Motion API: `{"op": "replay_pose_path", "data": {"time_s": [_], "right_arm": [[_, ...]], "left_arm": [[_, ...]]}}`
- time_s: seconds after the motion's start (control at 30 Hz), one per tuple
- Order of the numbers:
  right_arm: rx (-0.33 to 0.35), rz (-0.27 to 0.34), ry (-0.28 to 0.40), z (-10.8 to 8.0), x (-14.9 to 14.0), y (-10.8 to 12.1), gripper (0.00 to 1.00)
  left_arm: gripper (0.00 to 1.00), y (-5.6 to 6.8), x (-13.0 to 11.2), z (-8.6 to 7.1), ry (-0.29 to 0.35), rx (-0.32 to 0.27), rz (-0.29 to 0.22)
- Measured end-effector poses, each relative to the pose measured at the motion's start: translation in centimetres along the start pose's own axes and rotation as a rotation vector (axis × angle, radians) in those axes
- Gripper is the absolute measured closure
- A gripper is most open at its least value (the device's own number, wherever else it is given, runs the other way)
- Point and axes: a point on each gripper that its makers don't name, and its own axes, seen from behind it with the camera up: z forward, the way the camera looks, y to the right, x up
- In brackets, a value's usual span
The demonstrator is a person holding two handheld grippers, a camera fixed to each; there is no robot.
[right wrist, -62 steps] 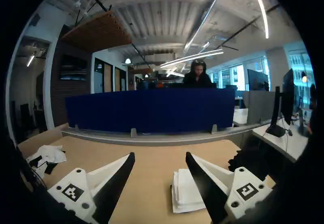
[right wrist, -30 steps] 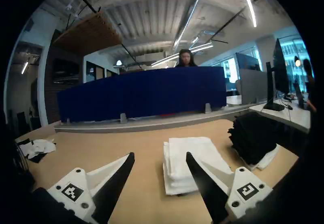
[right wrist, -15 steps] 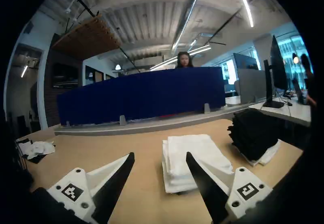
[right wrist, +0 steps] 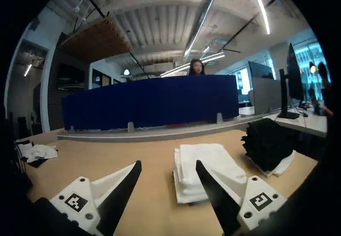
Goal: Fold towel
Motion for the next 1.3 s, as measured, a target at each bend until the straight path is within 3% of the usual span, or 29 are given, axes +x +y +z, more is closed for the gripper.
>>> {"op": "replay_pose_path", "data": {"time_s": [0.5,1.3], "right_arm": [[-0.004,-0.089,0.036,-0.66,-0.05,-0.83,0.01],[-0.012,-0.084,0.037,-0.58,-0.15,-0.62,0.0]], "left_arm": [[0.03,0.02,-0.07,0.0,0.0,0.0,0.0],[0.03,0.03,-0.05,0.05,0.0,0.0,0.0]]}}
